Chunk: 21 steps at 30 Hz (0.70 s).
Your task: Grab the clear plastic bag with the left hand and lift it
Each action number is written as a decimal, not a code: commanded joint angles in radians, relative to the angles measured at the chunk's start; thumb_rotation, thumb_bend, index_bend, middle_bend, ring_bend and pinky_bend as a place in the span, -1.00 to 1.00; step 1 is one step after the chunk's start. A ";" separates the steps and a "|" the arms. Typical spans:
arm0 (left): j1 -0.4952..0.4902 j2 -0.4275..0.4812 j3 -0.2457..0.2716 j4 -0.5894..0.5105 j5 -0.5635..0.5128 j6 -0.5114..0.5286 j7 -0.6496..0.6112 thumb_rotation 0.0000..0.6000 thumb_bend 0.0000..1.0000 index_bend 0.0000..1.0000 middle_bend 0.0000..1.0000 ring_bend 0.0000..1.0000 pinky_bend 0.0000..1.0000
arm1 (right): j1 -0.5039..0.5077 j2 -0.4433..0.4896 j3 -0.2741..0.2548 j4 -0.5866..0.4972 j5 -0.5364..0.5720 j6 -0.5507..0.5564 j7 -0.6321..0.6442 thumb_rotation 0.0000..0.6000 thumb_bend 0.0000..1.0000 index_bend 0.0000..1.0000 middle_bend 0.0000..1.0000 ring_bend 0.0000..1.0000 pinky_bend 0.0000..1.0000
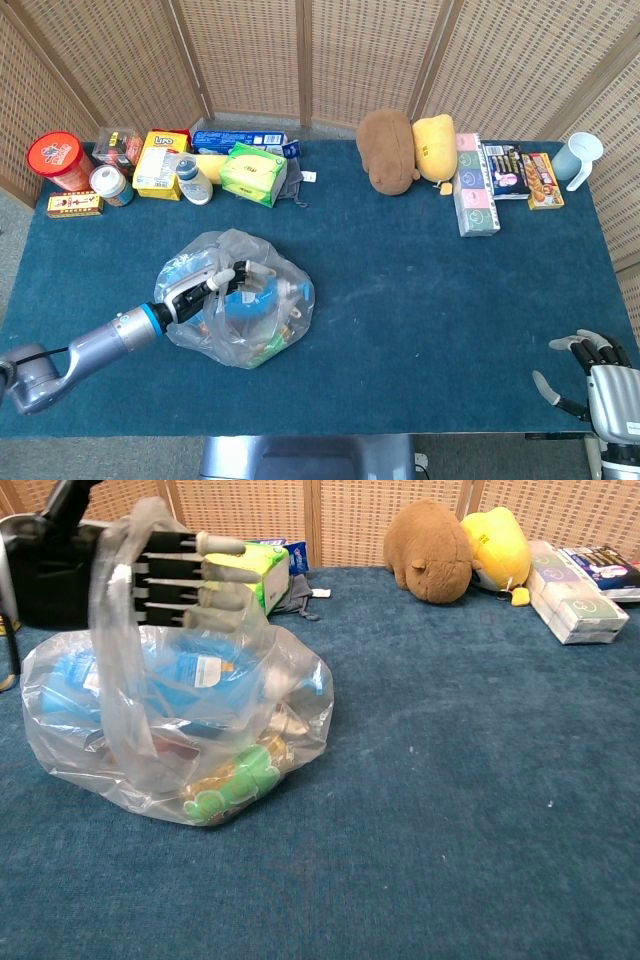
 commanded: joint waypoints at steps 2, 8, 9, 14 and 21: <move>-0.047 -0.054 -0.011 0.047 -0.017 0.050 -0.280 -0.80 -0.53 -0.50 -0.49 -0.43 -0.34 | -0.003 -0.003 0.001 0.005 0.001 0.003 0.006 -0.61 -0.34 -0.24 -0.21 -0.50 -0.64; -0.037 -0.043 -0.005 0.065 -0.020 0.151 -0.469 -0.78 -0.34 -0.13 -0.16 0.01 0.08 | -0.001 -0.008 0.003 0.012 0.002 -0.003 0.015 -0.61 -0.34 -0.24 -0.21 -0.50 -0.64; -0.031 -0.031 -0.007 0.056 -0.029 0.166 -0.488 -0.78 -0.30 -0.06 -0.09 0.10 0.16 | 0.000 -0.009 0.003 0.013 0.002 -0.003 0.016 -0.61 -0.34 -0.24 -0.21 -0.50 -0.64; -0.011 0.036 -0.016 -0.022 -0.102 0.167 -0.500 -0.78 -0.09 0.15 0.12 0.39 0.37 | 0.004 -0.012 0.002 0.015 -0.004 -0.011 0.019 -0.60 -0.34 -0.24 -0.21 -0.50 -0.64; 0.028 0.163 -0.049 -0.160 -0.167 0.195 -0.454 -0.32 0.21 0.33 0.29 0.49 0.48 | 0.013 -0.015 0.001 0.016 -0.016 -0.019 0.021 -0.61 -0.34 -0.24 -0.21 -0.50 -0.64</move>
